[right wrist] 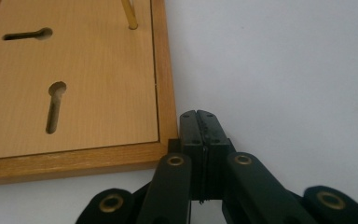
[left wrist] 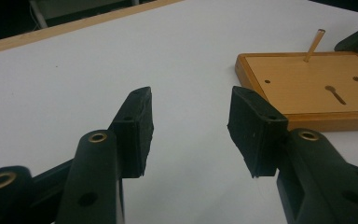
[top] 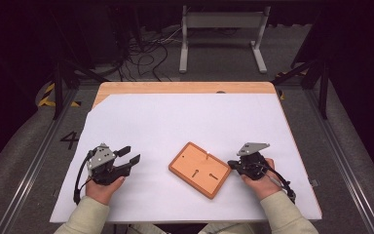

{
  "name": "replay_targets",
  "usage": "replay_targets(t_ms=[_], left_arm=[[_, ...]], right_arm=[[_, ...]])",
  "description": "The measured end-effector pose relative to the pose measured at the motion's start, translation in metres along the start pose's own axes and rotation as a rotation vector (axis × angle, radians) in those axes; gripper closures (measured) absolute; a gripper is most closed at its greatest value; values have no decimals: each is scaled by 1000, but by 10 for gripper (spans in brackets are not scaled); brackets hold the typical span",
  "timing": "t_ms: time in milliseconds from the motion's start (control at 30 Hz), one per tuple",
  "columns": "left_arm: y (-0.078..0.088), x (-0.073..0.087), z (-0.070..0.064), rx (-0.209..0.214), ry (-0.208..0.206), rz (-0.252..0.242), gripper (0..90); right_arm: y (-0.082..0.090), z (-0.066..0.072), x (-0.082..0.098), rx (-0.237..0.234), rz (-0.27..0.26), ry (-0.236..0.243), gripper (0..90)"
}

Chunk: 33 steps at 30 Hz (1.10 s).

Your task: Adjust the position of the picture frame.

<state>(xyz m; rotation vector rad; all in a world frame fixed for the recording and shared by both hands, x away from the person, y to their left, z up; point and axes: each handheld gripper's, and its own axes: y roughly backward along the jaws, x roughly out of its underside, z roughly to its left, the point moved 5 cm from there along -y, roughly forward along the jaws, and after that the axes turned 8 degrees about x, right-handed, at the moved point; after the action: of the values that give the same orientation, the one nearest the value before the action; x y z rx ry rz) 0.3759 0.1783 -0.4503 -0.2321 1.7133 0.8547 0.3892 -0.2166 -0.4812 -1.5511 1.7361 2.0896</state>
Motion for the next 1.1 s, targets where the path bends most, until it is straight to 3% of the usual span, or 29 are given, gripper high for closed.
replay_targets(t_ms=[333,600,833,900,1000,1100], left_arm=[[-1,0,-1,15,8,37,566],[-3,2,1,16,21,50,542],[-3,4,4,-16,34,64,544],[-4,5,5,-51,13,92,551],[-6,7,6,-55,15,123,545],[-8,6,8,-62,28,139,600]], right_arm=[[4,42,-3,-96,30,76,900],[6,72,-12,-175,8,128,900],[1,84,-18,-234,9,130,900],[-1,89,-21,-253,8,140,900],[-3,94,-23,-270,8,142,900],[-8,105,-28,-297,-1,150,900]])
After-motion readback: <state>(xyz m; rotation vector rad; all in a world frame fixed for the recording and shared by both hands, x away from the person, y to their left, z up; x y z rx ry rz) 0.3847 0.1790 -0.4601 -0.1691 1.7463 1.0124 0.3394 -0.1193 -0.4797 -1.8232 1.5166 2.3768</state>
